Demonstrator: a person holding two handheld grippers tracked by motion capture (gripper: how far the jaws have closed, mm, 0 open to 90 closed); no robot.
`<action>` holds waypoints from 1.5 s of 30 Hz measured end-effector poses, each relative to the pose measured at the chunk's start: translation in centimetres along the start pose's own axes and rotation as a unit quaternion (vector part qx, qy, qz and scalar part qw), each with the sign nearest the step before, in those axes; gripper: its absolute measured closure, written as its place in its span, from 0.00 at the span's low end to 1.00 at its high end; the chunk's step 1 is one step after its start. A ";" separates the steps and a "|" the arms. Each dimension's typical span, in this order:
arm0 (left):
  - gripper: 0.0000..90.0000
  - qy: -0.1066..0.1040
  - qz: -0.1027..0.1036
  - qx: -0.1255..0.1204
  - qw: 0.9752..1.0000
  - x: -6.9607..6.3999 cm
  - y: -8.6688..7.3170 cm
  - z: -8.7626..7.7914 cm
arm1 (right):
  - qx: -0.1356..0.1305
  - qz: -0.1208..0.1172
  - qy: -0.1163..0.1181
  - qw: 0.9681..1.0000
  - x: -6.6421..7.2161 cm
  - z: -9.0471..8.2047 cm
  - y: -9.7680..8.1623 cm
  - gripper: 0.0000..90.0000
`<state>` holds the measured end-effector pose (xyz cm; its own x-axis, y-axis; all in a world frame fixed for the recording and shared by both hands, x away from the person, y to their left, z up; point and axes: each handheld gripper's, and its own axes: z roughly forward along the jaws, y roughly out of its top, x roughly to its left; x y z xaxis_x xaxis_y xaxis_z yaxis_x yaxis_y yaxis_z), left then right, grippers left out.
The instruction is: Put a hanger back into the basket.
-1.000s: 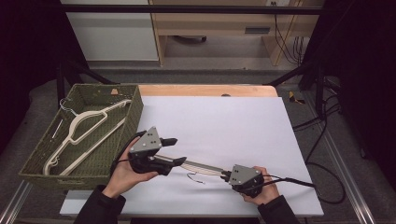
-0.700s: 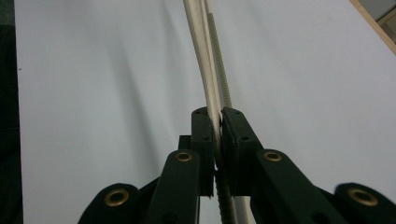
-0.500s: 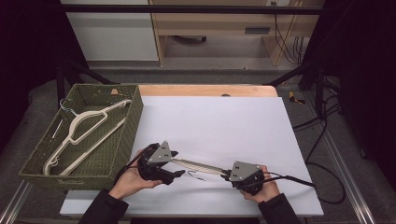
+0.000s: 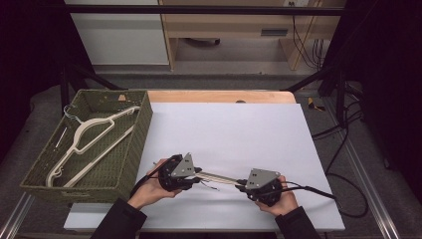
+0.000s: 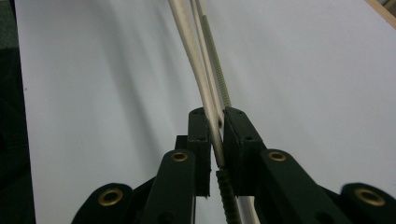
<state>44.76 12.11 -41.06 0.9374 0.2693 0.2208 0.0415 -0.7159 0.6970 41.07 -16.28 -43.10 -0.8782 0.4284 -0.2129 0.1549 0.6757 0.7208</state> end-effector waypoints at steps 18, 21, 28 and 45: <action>0.96 0.017 -0.031 -0.022 0.999 -0.9 1.2 -1.3 | -0.093 0.133 -0.067 0.984 -2.5 -3.3 -1.0 0.42; 0.96 0.017 -0.059 -0.032 0.998 -0.8 1.3 -2.0 | -0.111 0.174 -0.069 0.976 -3.1 -4.0 -1.9 0.32; 0.96 0.040 -0.119 -0.050 0.991 -0.8 1.7 -3.7 | -0.114 0.227 -0.088 0.963 -4.0 -4.7 -3.6 0.18; 0.96 0.084 -0.159 -0.124 0.976 1.4 3.5 -13.3 | -0.128 0.260 -0.111 0.951 -4.8 -5.5 -4.9 0.07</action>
<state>41.62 18.52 -29.22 0.8201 0.5690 0.0597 0.2174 -0.4063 0.8875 42.05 -24.94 -41.99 -0.5910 0.8000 0.1032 0.4023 0.1814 0.8974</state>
